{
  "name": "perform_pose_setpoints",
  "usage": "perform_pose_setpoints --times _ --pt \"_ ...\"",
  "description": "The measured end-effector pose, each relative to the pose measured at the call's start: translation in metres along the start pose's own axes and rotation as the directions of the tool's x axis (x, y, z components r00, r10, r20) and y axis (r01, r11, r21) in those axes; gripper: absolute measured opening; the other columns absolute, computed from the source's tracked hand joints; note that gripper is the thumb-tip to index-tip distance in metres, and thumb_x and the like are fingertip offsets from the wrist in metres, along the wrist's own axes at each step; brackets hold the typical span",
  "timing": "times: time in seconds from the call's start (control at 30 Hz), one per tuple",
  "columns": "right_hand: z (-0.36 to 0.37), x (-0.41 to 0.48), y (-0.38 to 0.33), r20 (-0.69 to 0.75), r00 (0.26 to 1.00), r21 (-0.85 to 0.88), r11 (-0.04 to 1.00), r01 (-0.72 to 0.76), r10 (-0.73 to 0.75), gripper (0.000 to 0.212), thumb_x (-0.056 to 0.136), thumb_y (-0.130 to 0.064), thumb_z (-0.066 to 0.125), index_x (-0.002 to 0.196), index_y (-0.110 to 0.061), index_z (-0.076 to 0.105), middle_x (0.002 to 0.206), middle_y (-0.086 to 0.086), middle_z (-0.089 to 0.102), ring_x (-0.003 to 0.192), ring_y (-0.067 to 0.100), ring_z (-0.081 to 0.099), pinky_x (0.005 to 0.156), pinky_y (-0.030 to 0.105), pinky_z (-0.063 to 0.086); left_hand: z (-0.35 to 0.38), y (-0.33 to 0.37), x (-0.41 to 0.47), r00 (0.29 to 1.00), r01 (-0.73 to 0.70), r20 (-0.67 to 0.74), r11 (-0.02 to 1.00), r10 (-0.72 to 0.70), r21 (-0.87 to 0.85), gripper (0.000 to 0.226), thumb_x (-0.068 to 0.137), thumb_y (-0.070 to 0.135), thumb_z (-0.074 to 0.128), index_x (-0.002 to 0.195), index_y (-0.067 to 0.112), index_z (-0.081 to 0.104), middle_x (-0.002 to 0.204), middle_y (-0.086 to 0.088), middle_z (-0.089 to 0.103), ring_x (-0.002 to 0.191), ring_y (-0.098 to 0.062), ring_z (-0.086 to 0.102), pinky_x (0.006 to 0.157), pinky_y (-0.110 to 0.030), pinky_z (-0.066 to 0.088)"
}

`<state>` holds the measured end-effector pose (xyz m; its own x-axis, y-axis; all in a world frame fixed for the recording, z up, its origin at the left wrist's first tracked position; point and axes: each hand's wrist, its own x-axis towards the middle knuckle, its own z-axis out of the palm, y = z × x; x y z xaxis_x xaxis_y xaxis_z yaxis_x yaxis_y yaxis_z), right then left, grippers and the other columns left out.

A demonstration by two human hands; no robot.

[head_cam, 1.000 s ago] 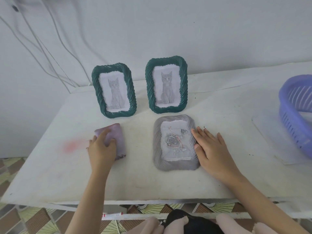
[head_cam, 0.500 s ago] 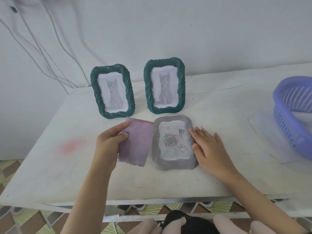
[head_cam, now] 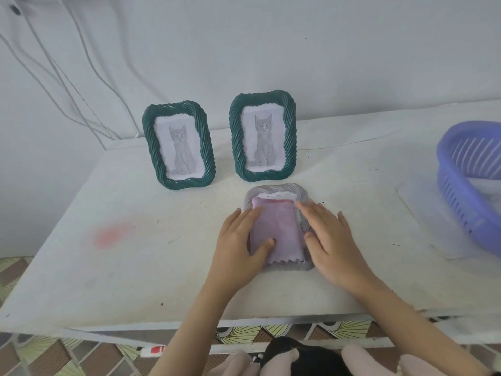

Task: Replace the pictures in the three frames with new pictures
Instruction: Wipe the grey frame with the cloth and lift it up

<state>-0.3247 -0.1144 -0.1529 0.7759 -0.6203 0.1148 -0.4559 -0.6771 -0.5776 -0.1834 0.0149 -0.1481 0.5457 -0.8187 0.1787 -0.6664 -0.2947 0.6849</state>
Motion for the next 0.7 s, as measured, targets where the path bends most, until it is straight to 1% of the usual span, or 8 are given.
perform_pose_setpoints --times 0.1,0.2,0.3,0.33,0.4,0.47,0.63,0.7 --pt "0.004 -0.002 -0.019 0.017 0.993 -0.022 0.993 0.114 -0.114 0.062 0.084 -0.043 0.016 0.142 -0.027 0.030 0.151 -0.003 0.030 0.141 0.012 0.019 0.113 0.038 0.001 -0.006 -0.013 -0.007 0.988 -0.090 0.129 0.993 0.081 0.071 0.097 0.069 0.072 0.052 0.147 0.027 0.015 0.147 0.012 0.032 0.137 -0.011 0.026 0.115 -0.033 0.011" --pt "0.011 -0.003 -0.037 0.085 0.984 -0.036 0.987 0.159 -0.156 0.066 0.083 -0.054 0.014 0.144 -0.030 0.024 0.154 -0.001 0.022 0.144 0.013 0.009 0.113 0.037 -0.005 -0.009 -0.022 -0.014 0.969 -0.086 0.236 0.994 0.070 0.060 0.119 0.056 0.079 0.058 0.147 0.031 -0.004 0.153 0.019 0.013 0.140 0.005 0.009 0.116 -0.026 -0.001" --pt "0.021 -0.001 -0.045 0.142 0.985 -0.192 0.973 0.128 -0.101 0.077 0.077 -0.067 0.009 0.145 -0.031 0.021 0.157 0.001 0.012 0.145 0.017 0.002 0.114 0.044 -0.008 -0.008 -0.028 -0.017 0.972 -0.111 0.217 0.990 0.089 0.091 0.105 0.069 0.071 0.051 0.145 0.033 -0.009 0.152 0.022 0.005 0.138 0.010 0.004 0.115 -0.022 -0.006" --pt "0.024 0.001 -0.047 0.129 0.987 -0.245 0.962 0.121 -0.091 0.079 0.076 -0.069 0.013 0.142 -0.029 0.029 0.156 0.003 0.017 0.145 0.020 0.008 0.114 0.046 -0.004 -0.007 -0.029 -0.018 0.973 -0.115 0.212 0.988 0.091 0.100 0.099 0.073 0.068 0.047 0.145 0.032 -0.010 0.154 0.019 0.008 0.139 0.007 0.007 0.116 -0.023 -0.005" --pt "0.028 0.006 -0.049 0.065 0.993 -0.300 0.947 0.112 -0.097 0.071 0.074 -0.064 0.028 0.126 -0.023 0.048 0.146 0.008 0.039 0.139 0.026 0.029 0.113 0.048 0.010 -0.006 -0.028 -0.019 0.976 -0.110 0.201 0.986 0.084 0.123 0.094 0.076 0.064 0.042 0.146 0.029 -0.009 0.155 0.016 0.012 0.140 0.004 0.013 0.116 -0.023 -0.004" --pt "0.028 0.013 -0.046 0.030 0.995 -0.316 0.944 0.097 -0.092 0.063 0.072 -0.057 0.033 0.117 -0.019 0.054 0.139 0.010 0.048 0.134 0.027 0.037 0.112 0.048 0.017 -0.005 -0.026 -0.020 0.978 -0.097 0.197 0.987 0.071 0.125 0.094 0.076 0.065 0.042 0.147 0.028 -0.006 0.153 0.019 0.007 0.138 0.008 0.010 0.114 -0.019 -0.006" --pt "0.022 0.040 -0.029 0.102 0.993 -0.318 0.943 0.094 -0.065 0.079 0.075 -0.055 0.017 0.145 -0.020 0.024 0.155 0.008 0.019 0.144 0.025 0.011 0.115 0.044 0.005 -0.006 -0.026 -0.020 0.973 -0.108 0.216 0.984 0.076 0.141 0.092 0.075 0.064 0.043 0.145 0.034 -0.009 0.150 0.025 0.000 0.138 0.009 0.007 0.112 -0.015 -0.010" --pt "0.020 0.046 -0.027 0.119 0.989 -0.284 0.951 0.122 -0.091 0.079 0.074 -0.054 0.017 0.143 -0.017 0.030 0.155 0.009 0.020 0.144 0.027 0.011 0.115 0.042 0.007 -0.005 -0.026 -0.020 0.975 -0.108 0.210 0.980 0.072 0.165 0.091 0.075 0.065 0.041 0.144 0.034 -0.010 0.149 0.024 0.000 0.139 0.007 0.006 0.110 -0.012 -0.012"
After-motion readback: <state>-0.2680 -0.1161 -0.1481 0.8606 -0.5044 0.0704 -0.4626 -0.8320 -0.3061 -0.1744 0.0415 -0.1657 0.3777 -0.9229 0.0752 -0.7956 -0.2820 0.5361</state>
